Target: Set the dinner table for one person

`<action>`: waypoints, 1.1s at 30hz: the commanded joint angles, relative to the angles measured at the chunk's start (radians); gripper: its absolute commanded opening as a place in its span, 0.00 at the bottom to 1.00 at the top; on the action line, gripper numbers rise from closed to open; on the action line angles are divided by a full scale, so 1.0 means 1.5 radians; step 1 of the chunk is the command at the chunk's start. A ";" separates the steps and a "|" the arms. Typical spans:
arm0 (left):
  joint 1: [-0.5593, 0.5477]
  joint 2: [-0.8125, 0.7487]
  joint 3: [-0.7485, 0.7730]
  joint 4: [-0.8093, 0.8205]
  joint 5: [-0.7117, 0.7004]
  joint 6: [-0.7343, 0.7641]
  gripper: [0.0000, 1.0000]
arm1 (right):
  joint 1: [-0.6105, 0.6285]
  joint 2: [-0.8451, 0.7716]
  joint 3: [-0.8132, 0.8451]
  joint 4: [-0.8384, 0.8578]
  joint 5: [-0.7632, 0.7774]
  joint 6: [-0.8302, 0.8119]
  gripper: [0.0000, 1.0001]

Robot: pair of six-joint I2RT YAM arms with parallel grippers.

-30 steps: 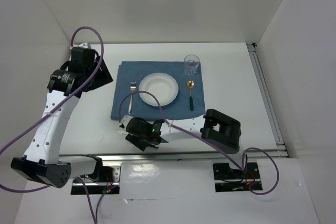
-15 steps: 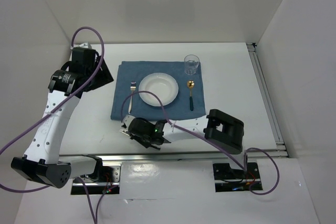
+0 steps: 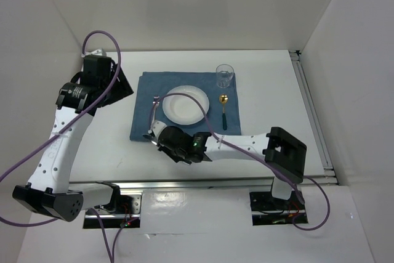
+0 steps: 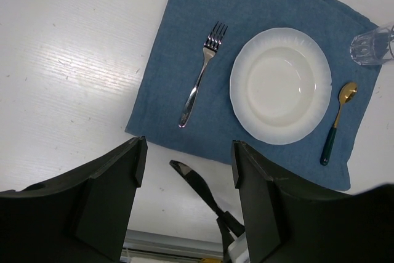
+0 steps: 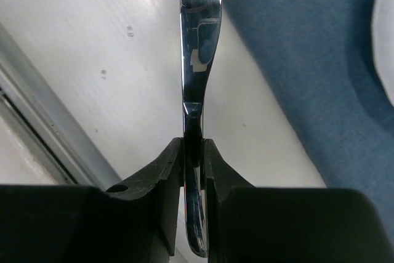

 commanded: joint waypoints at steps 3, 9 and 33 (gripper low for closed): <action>0.010 -0.020 -0.001 0.016 0.004 -0.007 0.74 | -0.044 -0.090 -0.011 0.004 0.028 0.022 0.01; 0.010 -0.020 0.014 0.028 0.024 -0.007 0.74 | -0.146 -0.194 -0.026 -0.043 0.013 0.078 0.01; 0.010 -0.020 0.003 0.005 0.018 -0.001 0.74 | -0.530 -0.017 0.020 -0.034 -0.107 0.275 0.04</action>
